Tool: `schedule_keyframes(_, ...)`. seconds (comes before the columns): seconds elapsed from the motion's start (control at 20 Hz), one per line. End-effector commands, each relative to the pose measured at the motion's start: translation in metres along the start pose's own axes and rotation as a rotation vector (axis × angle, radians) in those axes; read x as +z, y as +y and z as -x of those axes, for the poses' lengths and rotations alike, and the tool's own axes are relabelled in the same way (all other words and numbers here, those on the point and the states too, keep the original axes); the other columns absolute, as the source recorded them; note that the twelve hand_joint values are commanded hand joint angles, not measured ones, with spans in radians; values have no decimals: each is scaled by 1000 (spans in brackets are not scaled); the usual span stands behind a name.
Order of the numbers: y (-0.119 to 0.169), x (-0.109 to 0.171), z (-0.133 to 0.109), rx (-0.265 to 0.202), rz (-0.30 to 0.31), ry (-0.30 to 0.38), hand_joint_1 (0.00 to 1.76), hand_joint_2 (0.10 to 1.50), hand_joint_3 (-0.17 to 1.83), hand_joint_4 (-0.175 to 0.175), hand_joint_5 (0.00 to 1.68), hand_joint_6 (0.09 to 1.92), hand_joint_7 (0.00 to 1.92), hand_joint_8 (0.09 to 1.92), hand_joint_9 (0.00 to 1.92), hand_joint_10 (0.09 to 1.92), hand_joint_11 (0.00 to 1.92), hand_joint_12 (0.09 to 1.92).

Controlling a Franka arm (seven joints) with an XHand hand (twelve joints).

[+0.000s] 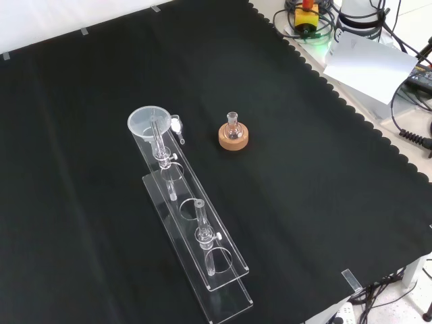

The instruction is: Pick up the funnel from the transparent funnel stand.

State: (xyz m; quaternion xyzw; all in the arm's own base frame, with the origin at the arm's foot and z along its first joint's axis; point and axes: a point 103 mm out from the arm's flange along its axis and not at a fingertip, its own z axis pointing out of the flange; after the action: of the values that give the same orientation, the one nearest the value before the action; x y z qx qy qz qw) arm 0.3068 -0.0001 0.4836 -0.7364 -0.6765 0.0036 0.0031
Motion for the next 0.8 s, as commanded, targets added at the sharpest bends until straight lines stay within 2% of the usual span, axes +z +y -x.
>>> schedule_keyframes(0.05, 0, 0, -1, -1, 8, -15, 34, 1122, 556, 10, 150, 198, 0, 453, 152, 609, 15, 1278)
schedule_keyframes(0.15, 1, 1, -1, 0, 11, -19, 8, 1193, 433, 10, 187, 101, 0, 435, 148, 604, 3, 1302)
schedule_keyframes(0.25, 3, 2, -2, 0, 9, -19, 1, 1215, 393, 10, 199, 87, 0, 431, 148, 602, 0, 1308)
schedule_keyframes(0.8, 30, 16, -1, 22, -22, -23, 0, 1227, 370, 10, 208, 87, 0, 431, 150, 601, 0, 1314)
